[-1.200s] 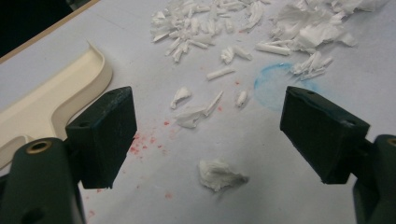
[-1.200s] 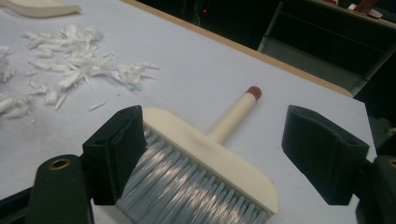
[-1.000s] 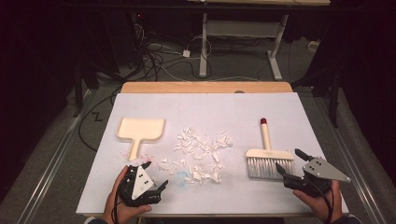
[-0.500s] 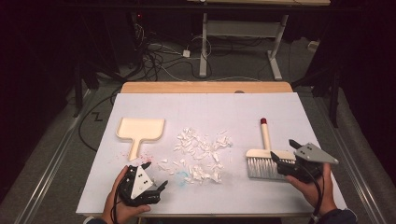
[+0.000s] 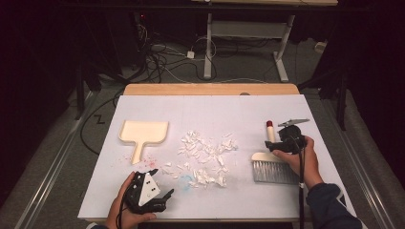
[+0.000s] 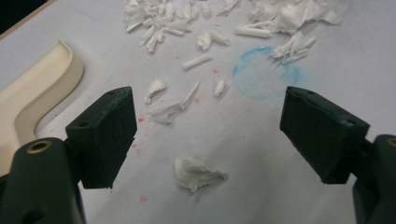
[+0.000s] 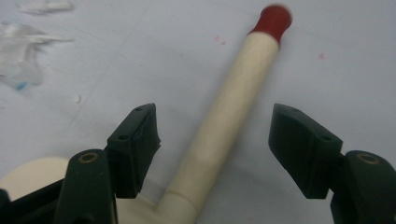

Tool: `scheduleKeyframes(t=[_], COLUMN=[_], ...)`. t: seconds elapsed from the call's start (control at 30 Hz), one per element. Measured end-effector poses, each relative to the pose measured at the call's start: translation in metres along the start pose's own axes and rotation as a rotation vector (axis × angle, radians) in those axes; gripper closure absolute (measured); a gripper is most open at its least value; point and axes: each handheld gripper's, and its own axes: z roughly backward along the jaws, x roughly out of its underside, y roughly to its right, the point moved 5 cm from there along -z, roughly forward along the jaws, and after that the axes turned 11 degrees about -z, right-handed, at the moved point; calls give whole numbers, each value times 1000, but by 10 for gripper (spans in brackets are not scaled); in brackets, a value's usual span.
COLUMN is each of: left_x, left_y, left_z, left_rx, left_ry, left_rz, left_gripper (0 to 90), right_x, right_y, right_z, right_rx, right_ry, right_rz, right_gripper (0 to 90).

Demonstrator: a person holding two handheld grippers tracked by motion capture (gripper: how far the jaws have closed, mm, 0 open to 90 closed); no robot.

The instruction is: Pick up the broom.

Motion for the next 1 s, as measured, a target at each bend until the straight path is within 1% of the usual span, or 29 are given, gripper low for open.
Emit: scheduleKeyframes(t=[0.07,0.1,0.13,0.17,0.2,0.23,0.37,0.4,0.5,0.6,0.67,0.73,0.77,0.8,0.87,0.93,1.0], left_x=[1,1,1,2,2,2,2,2,2,2,1,1,1,1,1,2,2], left_y=[0,0,1,1,1,1,3,4,5,5,5,5,5,5,5,4,4], left_z=[2,2,3,3,3,3,4,4,4,4,4,4,4,4,4,5,5], left_rx=[2,1,0,0,3,6,15,17,17,20,20,22,22,22,22,22,23], left_ry=[0,-1,-2,-1,-6,-4,-2,-3,-6,-6,-5,-3,-3,-2,-2,0,1], left_rz=[2,1,1,1,-2,-1,-6,-10,-12,-14,-14,-13,-14,-12,-11,-7,-4], left_gripper=[180,180,180,180,180,180,180,180,180,180,180,180,180,180,180,181,180], right_x=[0,1,1,1,1,1,2,2,2,2,2,3,3,3,2,-1,-5], right_y=[1,-1,-3,-4,-5,-6,-7,-8,-8,-8,-9,-10,-10,-11,-11,-10,-9], right_z=[-12,-17,-18,-18,-17,-17,-17,-17,-17,-17,-17,-16,-16,-15,-11,-3,8], right_rx=[-8,-8,-3,8,-2,-18,-25,-32,-39,-49,-53,-45,-45,-49,-64,-73,-101], right_ry=[-49,-73,-66,-69,-70,-69,-63,-62,-59,-54,-49,-27,-27,-16,12,77,149], right_rz=[-18,-19,-12,6,13,9,20,28,41,51,66,74,74,91,84,70,64], right_gripper=[407,385,392,423,494,508,605,652,662,713,715,716,716,716,716,716,716])
